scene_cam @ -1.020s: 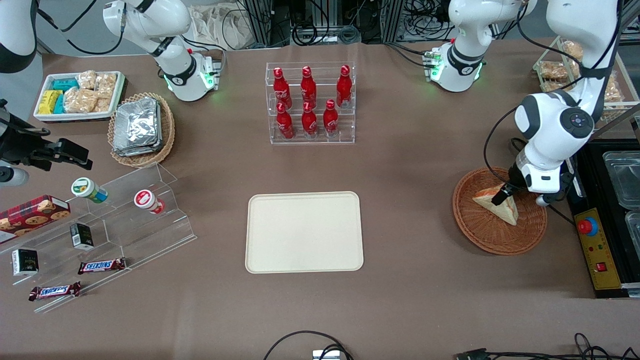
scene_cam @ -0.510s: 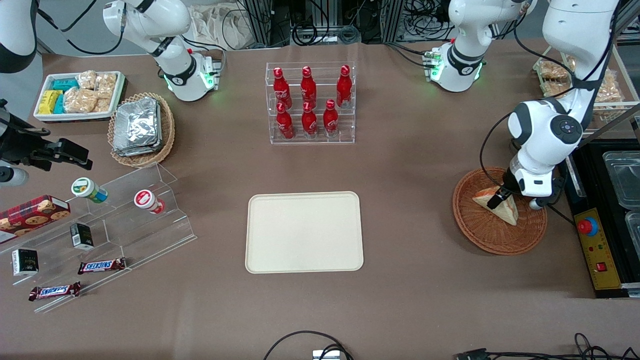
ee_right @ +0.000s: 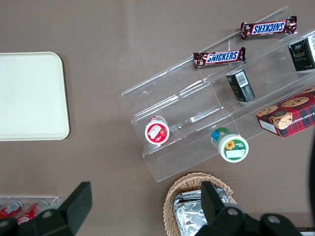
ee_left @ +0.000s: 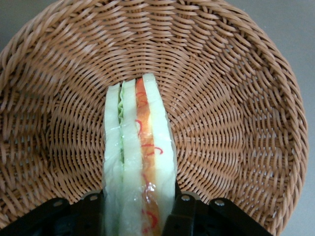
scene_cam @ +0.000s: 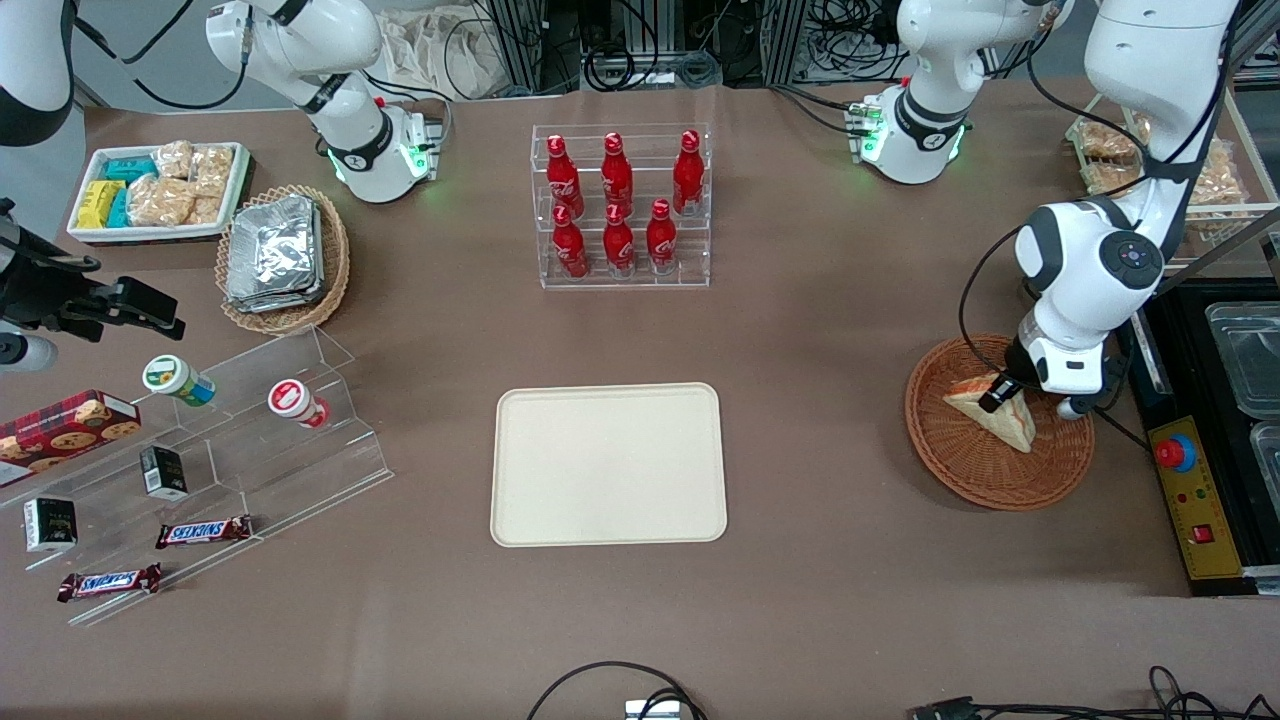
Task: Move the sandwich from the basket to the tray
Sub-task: 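Lower the open left gripper around the wrapped sandwich in the basket, then close the left gripper on the sandwich and lift it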
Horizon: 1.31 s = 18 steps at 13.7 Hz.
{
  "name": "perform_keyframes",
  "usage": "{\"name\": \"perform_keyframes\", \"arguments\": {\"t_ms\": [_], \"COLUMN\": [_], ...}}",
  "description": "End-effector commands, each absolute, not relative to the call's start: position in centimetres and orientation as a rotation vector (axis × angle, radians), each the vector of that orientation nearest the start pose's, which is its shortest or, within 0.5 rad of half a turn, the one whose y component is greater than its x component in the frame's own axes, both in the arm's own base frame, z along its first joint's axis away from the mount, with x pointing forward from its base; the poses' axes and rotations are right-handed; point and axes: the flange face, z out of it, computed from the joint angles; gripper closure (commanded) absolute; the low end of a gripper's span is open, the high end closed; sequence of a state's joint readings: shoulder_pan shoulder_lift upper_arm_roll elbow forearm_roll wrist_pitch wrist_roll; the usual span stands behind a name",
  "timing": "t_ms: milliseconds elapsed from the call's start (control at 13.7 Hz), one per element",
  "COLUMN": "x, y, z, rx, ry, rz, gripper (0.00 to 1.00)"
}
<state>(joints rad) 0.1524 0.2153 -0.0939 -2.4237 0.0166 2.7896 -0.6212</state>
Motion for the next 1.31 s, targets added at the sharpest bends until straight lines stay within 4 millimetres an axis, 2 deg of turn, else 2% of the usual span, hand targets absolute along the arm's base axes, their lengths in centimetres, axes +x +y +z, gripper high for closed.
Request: {"name": "perform_keyframes", "arguments": {"t_ms": [0,291,656,947,1093,1238], "x": [50.6,50.7,51.0,52.2,53.8,55.5], "y": [2.8,2.9,1.6,-2.9,-5.0,-7.7], "z": [25.5,28.0,30.1,32.4,35.1,38.9], "rx": [-3.051,-3.096,-3.118,-3.138,-3.115,-3.103], "ry": [-0.871,-0.599,-0.368,-0.23,-0.114,-0.043], "rz": [-0.244,-0.263,-0.316,-0.334,-0.268,-0.168], "gripper": [0.63,0.63,0.64,0.64,0.64,0.64]}}
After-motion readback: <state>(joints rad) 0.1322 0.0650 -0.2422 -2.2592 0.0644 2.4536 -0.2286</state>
